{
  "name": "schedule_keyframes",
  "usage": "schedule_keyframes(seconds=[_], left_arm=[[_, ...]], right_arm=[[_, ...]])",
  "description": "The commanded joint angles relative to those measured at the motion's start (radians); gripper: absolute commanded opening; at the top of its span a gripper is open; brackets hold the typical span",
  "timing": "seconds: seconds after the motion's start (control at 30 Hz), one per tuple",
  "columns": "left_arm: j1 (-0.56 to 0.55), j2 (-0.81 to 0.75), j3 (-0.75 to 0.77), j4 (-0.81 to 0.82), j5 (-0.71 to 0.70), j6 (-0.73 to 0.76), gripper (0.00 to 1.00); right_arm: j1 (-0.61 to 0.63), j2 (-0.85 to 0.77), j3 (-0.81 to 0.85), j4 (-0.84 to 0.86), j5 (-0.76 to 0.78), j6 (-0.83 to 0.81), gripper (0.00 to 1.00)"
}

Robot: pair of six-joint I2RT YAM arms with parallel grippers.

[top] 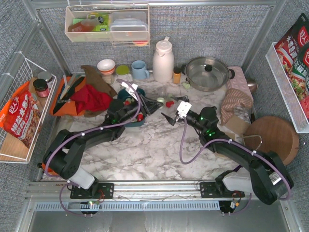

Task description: Mix the coffee capsules in the storage basket

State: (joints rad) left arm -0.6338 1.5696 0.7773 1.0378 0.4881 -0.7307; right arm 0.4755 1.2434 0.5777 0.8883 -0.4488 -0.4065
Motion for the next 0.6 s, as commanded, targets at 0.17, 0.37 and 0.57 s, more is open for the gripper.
schedule_keyframes(seconds=[0.17, 0.37, 0.57], left_arm=[[0.180, -0.056, -0.008, -0.274, -0.176, 0.142, 0.29], [0.231, 0.067, 0.176, -0.710, -0.392, 0.293, 0.37], [0.242, 0.194, 0.262, -0.828, -0.486, 0.367, 0.59]], right_arm=[[-0.001, -0.041, 0.085, -0.359, 0.054, -0.024, 0.90], [-0.007, 0.121, 0.271, -0.570, 0.289, 0.155, 0.88], [-0.042, 0.425, 0.570, -0.782, 0.432, 0.362, 0.86]])
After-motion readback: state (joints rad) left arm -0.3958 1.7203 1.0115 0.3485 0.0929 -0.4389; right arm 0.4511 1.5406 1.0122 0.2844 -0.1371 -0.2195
